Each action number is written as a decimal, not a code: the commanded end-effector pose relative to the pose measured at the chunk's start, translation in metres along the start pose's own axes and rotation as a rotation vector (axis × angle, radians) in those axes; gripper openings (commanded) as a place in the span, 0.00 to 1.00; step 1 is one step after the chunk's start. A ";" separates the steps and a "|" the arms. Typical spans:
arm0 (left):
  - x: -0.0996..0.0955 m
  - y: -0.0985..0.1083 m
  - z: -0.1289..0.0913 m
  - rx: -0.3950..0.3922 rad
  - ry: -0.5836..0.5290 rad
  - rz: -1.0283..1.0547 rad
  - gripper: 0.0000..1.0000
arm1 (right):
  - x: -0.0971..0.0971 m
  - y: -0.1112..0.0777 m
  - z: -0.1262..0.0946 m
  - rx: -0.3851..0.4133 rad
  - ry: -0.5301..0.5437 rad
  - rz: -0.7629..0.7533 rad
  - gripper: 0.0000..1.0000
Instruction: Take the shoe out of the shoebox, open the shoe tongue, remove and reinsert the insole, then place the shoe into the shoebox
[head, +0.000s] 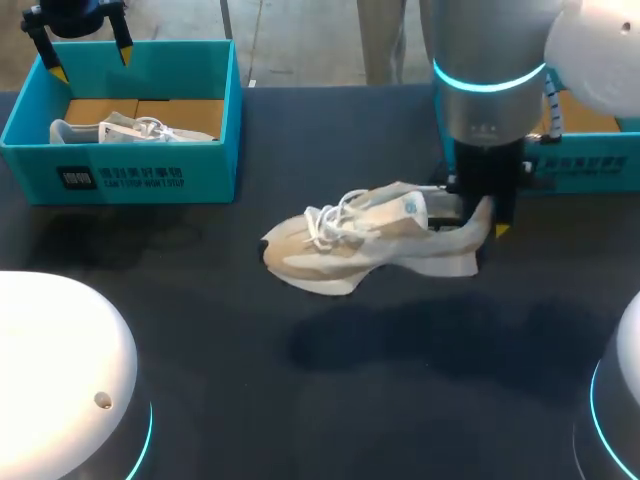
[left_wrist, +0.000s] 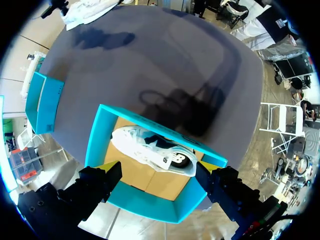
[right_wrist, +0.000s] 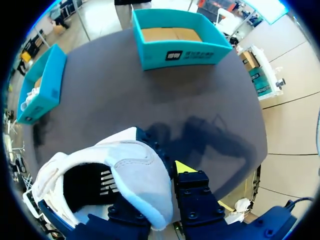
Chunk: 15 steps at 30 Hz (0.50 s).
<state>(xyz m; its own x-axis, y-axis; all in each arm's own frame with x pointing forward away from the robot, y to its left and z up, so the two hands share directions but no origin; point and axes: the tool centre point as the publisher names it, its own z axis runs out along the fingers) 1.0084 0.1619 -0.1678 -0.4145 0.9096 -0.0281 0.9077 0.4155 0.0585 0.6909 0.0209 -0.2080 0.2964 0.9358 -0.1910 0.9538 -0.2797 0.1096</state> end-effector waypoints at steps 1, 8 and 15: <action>0.000 0.000 0.000 -0.001 0.002 0.000 1.00 | 0.018 -0.011 0.007 0.013 -0.003 -0.017 0.00; 0.000 0.000 0.000 -0.001 0.002 0.000 1.00 | 0.038 -0.028 0.018 0.038 0.014 -0.040 0.00; 0.000 0.000 0.000 -0.001 0.002 0.000 1.00 | 0.060 -0.038 0.027 0.042 0.025 -0.057 0.00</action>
<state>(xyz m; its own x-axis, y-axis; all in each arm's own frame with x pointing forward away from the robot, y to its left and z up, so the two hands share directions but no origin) 1.0085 0.1618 -0.1678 -0.4145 0.9096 -0.0280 0.9077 0.4155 0.0585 0.6705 0.0684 -0.2421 0.2412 0.9577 -0.1570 0.9702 -0.2344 0.0608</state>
